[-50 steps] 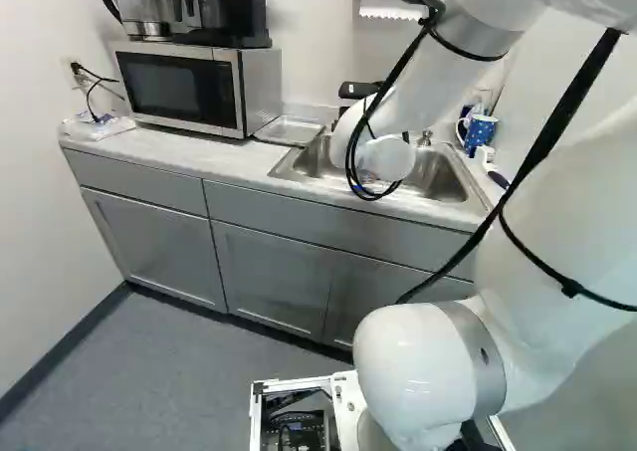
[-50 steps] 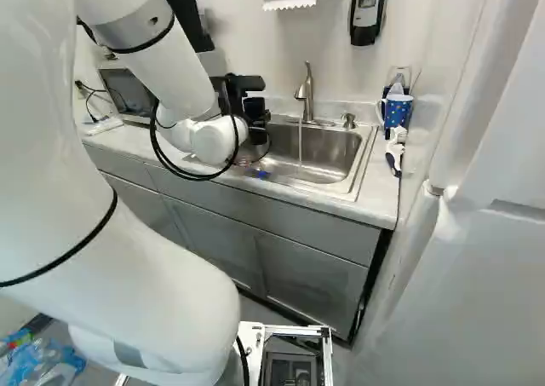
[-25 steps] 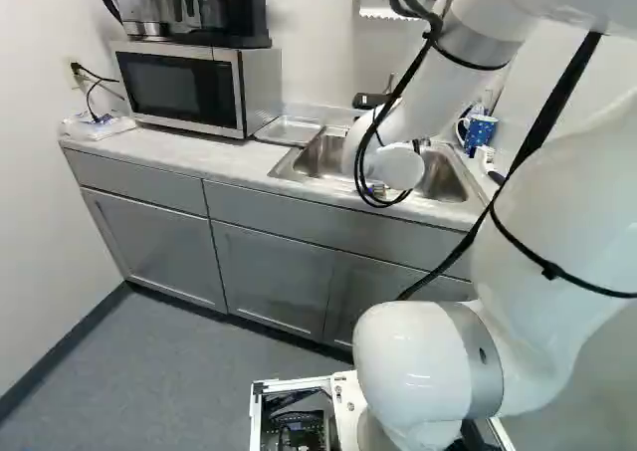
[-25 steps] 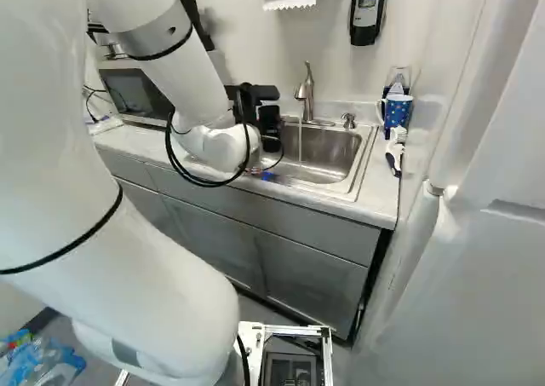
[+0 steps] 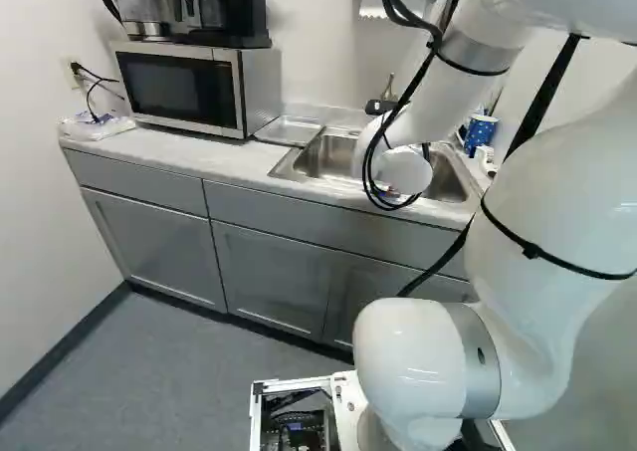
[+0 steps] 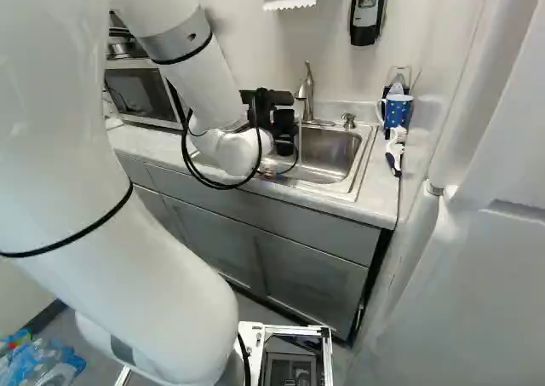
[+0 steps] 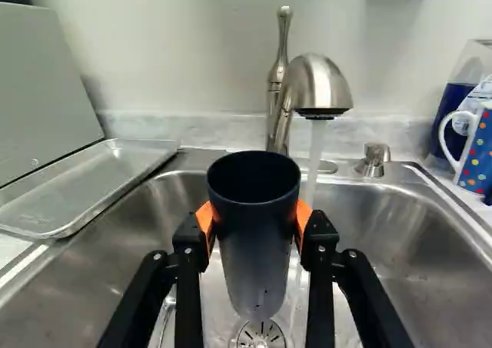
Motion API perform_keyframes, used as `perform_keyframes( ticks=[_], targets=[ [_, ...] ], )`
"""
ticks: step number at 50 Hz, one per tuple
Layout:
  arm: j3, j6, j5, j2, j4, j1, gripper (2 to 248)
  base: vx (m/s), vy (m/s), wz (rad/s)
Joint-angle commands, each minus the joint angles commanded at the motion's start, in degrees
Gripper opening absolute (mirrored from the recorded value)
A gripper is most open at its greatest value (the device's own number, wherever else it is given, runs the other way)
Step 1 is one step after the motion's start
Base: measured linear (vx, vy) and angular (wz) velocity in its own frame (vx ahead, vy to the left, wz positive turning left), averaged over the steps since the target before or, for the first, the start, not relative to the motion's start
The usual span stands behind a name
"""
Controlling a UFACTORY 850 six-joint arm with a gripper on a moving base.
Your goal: Rinse the cup and place it in the tray
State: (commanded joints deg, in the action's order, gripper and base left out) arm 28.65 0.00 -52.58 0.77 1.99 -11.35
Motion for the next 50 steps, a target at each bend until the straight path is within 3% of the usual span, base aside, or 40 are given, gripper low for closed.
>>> perform_keyframes(
  ticks=[26, 50],
  targets=[
    [1.47, 0.0, -1.43, -1.46, 0.0, -4.77, 122, 0.0, 0.0, 0.0],
    [1.47, 0.0, -1.43, -1.46, 0.0, -4.77, 122, 0.0, 0.0, 0.0]
  ],
)
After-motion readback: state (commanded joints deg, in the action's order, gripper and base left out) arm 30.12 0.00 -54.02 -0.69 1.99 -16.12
